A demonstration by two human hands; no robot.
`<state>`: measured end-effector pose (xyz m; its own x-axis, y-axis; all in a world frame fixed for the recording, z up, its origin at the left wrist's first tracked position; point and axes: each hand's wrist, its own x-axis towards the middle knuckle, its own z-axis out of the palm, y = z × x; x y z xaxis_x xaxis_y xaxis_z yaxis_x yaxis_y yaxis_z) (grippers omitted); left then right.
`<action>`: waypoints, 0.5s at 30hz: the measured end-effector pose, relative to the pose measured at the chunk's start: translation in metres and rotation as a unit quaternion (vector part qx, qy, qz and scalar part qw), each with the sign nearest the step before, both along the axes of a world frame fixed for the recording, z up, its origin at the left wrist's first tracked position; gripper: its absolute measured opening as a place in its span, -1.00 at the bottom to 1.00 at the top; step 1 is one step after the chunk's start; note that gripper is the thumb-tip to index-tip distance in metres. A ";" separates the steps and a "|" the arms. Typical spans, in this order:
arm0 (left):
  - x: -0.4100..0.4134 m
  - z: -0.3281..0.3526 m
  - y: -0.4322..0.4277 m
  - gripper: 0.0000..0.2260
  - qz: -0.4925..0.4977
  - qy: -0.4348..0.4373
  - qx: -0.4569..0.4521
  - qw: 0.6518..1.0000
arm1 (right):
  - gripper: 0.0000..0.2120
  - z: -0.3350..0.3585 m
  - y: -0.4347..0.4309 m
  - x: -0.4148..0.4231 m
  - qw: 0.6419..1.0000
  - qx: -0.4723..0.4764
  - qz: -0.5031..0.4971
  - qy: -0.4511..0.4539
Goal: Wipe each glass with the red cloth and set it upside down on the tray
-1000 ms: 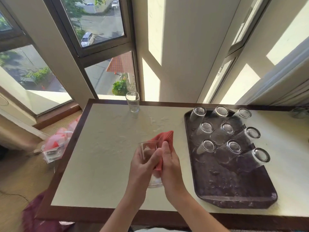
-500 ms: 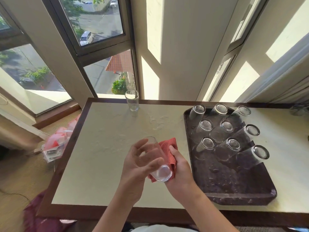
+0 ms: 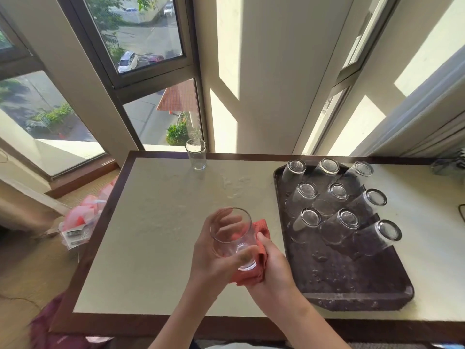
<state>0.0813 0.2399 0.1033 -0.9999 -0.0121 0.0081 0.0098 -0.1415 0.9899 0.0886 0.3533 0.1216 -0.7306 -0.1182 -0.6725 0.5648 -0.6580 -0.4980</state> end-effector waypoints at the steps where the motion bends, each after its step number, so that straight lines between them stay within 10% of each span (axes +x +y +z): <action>1: -0.002 0.000 -0.001 -0.21 0.005 -0.003 -0.001 1.000 | -0.59 0.000 0.000 0.003 0.999 0.034 0.010 0.009; 8: -0.009 -0.005 -0.024 -0.31 -0.016 0.015 -0.251 0.968 | -0.72 0.002 0.012 0.017 0.937 0.280 0.023 0.206; 13: -0.002 -0.005 -0.016 -0.56 -0.079 0.065 -0.428 0.898 | -0.45 -0.003 0.005 0.016 0.742 0.508 0.240 0.367; 15: 0.000 -0.002 -0.012 -0.53 -0.081 0.097 -0.431 0.894 | -0.41 -0.005 0.006 0.007 0.725 0.537 0.262 0.342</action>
